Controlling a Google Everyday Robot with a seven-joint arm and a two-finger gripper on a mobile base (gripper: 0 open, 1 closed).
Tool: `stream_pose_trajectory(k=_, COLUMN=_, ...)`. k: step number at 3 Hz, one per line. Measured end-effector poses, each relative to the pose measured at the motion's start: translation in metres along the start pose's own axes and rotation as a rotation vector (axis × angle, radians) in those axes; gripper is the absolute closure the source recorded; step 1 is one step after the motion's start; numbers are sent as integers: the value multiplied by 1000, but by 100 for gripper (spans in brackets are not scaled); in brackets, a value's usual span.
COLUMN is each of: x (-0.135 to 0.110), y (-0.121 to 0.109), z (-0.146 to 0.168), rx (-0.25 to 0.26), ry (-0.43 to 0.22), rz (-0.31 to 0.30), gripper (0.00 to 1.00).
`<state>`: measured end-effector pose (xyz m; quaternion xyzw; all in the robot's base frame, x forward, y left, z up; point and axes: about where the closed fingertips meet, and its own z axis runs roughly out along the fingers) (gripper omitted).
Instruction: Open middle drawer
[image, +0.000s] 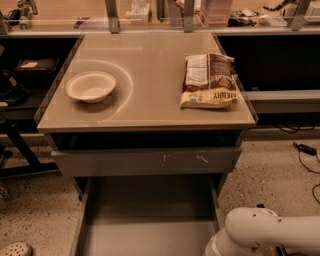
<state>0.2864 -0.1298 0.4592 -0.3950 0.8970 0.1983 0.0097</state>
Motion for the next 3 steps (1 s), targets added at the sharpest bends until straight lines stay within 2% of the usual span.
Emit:
stream_pose_trajectory(k=1, x=2, y=18, z=-46, rx=60, ry=-44, rz=54, gripper=12)
stream_pose_trajectory(k=2, x=27, y=45, z=-97, rx=135, ry=-51, rz=159, gripper=0)
stream_pose_trajectory(k=3, x=27, y=46, z=-125, rx=210, ry=-63, rz=154, gripper=0)
